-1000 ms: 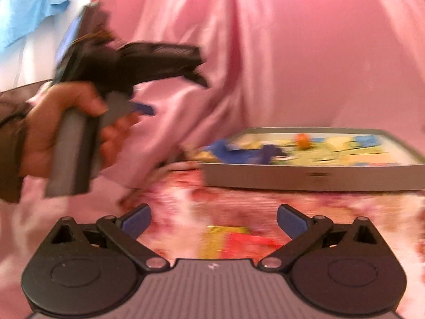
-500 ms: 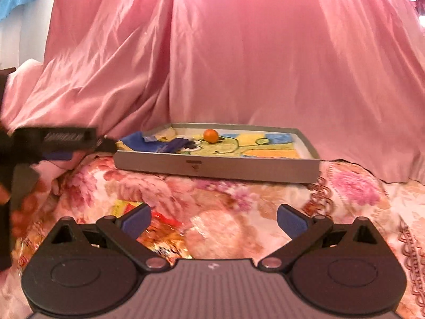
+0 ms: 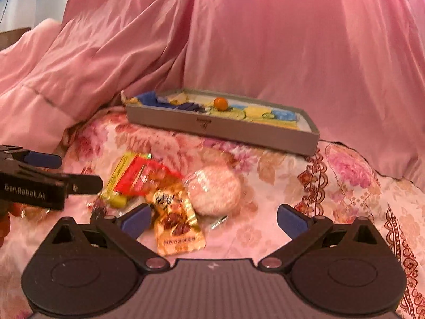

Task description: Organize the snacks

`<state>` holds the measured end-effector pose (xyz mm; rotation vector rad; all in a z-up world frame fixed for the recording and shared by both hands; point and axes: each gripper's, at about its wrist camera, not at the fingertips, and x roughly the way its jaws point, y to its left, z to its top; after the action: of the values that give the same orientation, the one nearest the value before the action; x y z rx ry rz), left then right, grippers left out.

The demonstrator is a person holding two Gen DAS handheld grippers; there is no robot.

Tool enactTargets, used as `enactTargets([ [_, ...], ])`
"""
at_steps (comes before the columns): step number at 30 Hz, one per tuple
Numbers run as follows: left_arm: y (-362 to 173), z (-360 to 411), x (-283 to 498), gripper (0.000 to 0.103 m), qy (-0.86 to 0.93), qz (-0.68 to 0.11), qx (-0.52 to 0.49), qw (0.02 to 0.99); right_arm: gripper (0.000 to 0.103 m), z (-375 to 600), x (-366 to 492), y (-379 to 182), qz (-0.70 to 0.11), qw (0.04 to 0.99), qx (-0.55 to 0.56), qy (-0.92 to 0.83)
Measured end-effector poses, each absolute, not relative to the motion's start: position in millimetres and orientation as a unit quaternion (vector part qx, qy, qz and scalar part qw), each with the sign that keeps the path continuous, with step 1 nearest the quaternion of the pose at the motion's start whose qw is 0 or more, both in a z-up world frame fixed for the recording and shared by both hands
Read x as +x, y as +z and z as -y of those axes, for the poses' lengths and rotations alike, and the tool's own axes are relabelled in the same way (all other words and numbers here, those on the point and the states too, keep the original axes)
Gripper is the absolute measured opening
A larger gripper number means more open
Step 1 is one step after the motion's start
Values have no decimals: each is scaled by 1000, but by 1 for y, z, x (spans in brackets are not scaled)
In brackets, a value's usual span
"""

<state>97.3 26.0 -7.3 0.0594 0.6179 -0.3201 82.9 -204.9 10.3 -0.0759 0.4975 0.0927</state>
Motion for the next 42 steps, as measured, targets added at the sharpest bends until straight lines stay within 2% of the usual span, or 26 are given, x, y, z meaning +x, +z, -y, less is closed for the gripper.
enactTargets([
  [10, -25, -21, 108, 102, -142, -353, 42, 924, 103, 194, 91, -5, -302, 951, -58, 45],
  [23, -43, -11, 128, 100, -134, -400, 48, 905, 103, 187, 116, -28, -328, 940, -77, 59],
  [29, -49, -10, 134, 93, -139, -406, 55, 901, 103, 185, 129, -33, -323, 939, -86, 83],
  [31, -50, -10, 137, 86, -146, -411, 49, 899, 102, 185, 133, -36, -324, 937, -91, 92],
  [38, -51, -10, 144, 79, -150, -420, 35, 894, 92, 183, 143, -42, -322, 931, -117, 125],
  [40, -51, -11, 147, 66, -151, -421, 37, 894, 89, 182, 145, -43, -321, 930, -123, 132],
  [42, -52, -15, 152, 61, -148, -422, 41, 894, 86, 181, 147, -44, -321, 928, -125, 138],
])
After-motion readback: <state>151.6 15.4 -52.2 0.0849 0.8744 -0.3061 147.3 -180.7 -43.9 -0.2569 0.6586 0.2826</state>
